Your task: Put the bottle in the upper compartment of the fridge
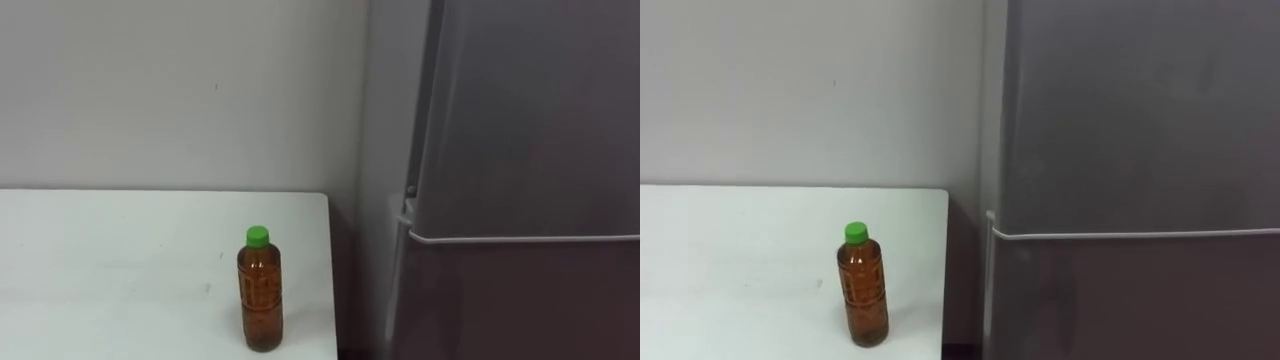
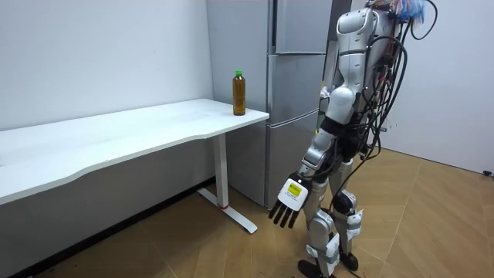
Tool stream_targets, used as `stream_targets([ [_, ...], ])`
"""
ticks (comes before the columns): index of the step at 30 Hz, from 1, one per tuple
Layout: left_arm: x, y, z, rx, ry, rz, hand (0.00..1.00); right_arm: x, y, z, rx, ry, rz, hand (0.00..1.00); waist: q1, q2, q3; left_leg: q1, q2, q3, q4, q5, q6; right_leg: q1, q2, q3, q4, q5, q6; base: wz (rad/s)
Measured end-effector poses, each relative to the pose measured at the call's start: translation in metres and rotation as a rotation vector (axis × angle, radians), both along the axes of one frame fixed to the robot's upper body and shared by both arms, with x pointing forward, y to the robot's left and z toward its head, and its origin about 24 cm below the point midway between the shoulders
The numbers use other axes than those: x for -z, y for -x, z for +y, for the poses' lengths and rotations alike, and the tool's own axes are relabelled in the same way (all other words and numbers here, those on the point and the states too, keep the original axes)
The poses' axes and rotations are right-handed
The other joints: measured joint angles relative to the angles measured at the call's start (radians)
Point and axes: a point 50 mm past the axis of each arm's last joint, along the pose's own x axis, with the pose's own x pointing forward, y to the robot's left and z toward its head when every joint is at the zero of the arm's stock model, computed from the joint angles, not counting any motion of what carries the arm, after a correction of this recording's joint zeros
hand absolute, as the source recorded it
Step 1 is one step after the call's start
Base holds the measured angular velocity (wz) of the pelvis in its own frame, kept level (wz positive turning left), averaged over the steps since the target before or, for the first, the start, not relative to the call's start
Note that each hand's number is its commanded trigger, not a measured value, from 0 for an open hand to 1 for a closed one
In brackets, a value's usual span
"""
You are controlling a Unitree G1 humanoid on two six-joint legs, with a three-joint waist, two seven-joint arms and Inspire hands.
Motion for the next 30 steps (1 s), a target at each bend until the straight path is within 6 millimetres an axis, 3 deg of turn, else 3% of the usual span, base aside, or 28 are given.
stream_targets([
  [6, 0.000, 0.003, 0.002, -0.045, -0.015, -0.001, 0.00, -0.001, 0.000, -0.003, 0.000, 0.009, -0.002, 0.00, 0.000, 0.012, 0.0003, -0.002, 0.001, 0.000, 0.007, -0.003, 0.000, -0.001, 0.000, -0.002, 0.005, 0.000, 0.000, 0.00],
  [18, -0.009, -0.003, 0.019, -0.302, -0.116, -0.094, 0.00, -0.004, 0.003, -0.013, 0.006, 0.045, -0.015, 0.00, -0.001, 0.055, -0.0019, 0.014, 0.001, -0.005, 0.013, -0.008, 0.001, 0.018, -0.001, -0.002, 0.015, 0.000, 0.000, 0.00],
  [22, -0.012, -0.004, 0.023, -0.372, -0.132, -0.123, 0.00, -0.004, 0.002, -0.015, -0.019, 0.056, -0.011, 0.00, 0.000, 0.057, -0.0020, 0.025, 0.001, -0.005, 0.012, -0.008, 0.001, 0.023, -0.001, -0.001, 0.016, 0.000, 0.000, 0.00],
  [30, -0.039, -0.043, 0.050, -0.534, -0.251, -0.361, 0.00, -0.007, 0.003, -0.025, -0.029, 0.084, -0.007, 0.00, 0.002, 0.059, -0.0020, 0.008, -0.002, -0.013, 0.027, -0.007, 0.001, 0.016, -0.008, -0.002, 0.013, -0.003, -0.002, 0.03],
])
